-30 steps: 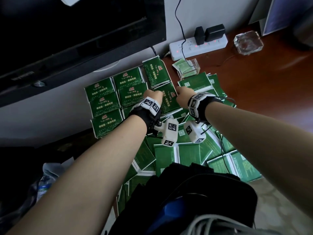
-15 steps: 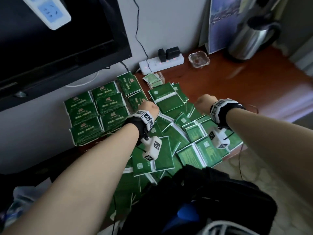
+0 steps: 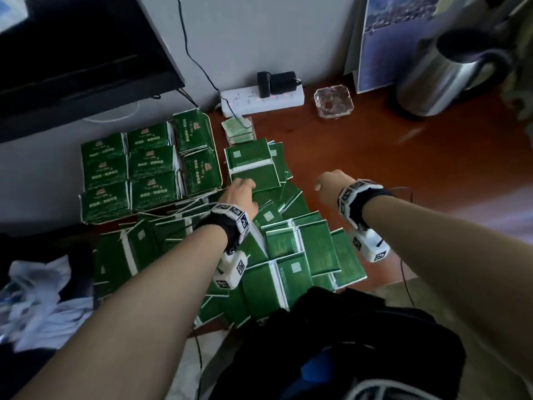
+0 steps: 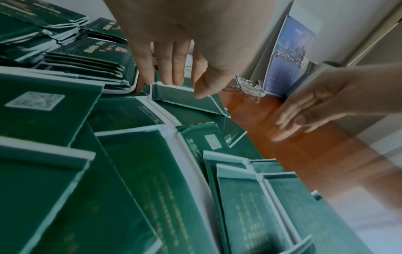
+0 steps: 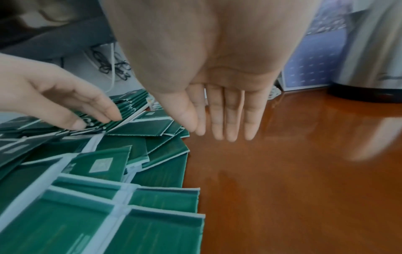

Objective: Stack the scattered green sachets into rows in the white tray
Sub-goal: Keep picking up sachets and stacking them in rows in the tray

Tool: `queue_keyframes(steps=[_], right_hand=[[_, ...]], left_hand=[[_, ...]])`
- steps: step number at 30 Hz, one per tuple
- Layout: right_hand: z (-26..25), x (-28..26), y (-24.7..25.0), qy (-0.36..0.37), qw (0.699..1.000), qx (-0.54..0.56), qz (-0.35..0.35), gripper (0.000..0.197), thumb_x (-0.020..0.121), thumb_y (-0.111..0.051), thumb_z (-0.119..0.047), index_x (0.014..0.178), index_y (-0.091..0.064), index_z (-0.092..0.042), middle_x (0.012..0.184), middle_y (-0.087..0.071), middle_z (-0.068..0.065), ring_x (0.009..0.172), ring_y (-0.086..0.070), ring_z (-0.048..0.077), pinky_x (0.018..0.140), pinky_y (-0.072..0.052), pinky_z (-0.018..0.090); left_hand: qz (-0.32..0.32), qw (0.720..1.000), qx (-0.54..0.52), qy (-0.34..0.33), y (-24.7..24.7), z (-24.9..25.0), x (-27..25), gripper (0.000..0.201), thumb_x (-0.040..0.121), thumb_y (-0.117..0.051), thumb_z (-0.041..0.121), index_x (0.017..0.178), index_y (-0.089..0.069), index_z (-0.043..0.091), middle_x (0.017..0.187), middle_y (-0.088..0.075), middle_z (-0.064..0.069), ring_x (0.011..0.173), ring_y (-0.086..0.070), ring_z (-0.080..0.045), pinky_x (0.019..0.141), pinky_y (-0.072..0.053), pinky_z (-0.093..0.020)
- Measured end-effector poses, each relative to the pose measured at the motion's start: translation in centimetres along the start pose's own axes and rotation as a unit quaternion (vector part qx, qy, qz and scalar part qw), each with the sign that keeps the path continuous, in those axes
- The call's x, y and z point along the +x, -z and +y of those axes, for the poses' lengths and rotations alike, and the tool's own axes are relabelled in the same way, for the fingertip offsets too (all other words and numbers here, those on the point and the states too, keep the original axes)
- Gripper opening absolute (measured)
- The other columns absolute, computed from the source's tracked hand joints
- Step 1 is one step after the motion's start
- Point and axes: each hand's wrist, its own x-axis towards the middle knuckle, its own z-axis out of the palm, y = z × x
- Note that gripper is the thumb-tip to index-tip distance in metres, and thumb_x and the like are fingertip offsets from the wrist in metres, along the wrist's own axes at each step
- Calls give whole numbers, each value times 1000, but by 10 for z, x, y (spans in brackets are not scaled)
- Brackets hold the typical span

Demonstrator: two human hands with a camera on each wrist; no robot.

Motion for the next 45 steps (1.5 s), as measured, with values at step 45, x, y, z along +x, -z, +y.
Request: queue_keyframes(steps=[45], right_hand=[[-20,141,36,11,999,-30,-4,32,93,-63,-34,110,-57,-8,107,-63,16,95,-61,34,70,-46,34]], left_hand=[[-27,991,128,-10,43,-17,131,52,82,-76,40,124,-55,15,129,-49,-9,114,-54,-29,95,-45,-48]])
